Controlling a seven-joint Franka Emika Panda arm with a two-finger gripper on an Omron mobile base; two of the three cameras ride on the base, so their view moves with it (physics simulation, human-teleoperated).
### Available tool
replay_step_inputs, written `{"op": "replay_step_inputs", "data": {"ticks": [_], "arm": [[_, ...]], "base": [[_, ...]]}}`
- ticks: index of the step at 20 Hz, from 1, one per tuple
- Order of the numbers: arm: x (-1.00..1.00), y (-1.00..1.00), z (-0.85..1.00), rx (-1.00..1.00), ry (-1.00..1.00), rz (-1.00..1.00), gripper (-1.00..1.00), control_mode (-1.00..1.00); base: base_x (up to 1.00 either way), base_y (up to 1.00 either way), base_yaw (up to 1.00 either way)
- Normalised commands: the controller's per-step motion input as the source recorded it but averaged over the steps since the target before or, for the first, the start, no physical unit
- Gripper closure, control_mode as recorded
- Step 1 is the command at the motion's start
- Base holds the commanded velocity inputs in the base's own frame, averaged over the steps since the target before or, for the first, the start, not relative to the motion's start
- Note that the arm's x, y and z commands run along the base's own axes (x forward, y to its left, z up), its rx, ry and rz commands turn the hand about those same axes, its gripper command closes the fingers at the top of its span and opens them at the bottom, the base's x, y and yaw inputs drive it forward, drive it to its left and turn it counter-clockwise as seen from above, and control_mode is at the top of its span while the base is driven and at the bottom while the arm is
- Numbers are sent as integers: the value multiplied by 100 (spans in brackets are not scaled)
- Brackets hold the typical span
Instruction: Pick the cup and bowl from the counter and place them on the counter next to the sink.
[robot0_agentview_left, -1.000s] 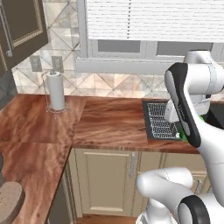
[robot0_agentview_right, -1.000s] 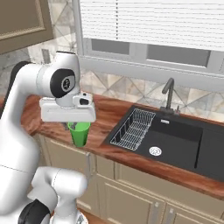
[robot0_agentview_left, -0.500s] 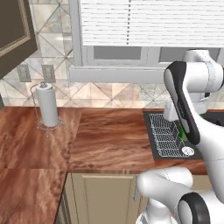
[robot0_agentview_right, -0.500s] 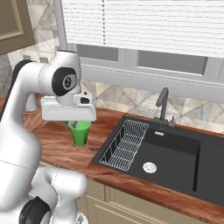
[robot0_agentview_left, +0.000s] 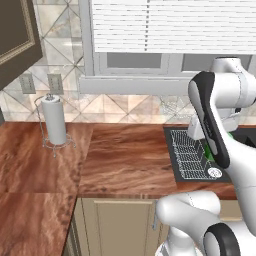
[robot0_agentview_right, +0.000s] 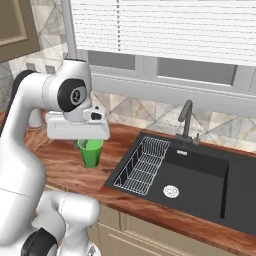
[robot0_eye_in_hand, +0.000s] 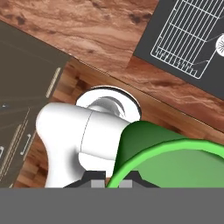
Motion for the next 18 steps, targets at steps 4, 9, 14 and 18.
{"op": "replay_step_inputs", "data": {"ticks": [4, 9, 14, 18], "arm": [[1, 1, 0, 0, 0, 0, 100, -100], [25, 47, -7, 0, 0, -1, 100, -100], [33, 38, -6, 0, 0, 0, 100, -100], [58, 26, -22, 0, -1, -2, 100, -100]], "base": [[0, 1, 0], [0, 0, 0], [0, 0, 0], [0, 0, 0]]}}
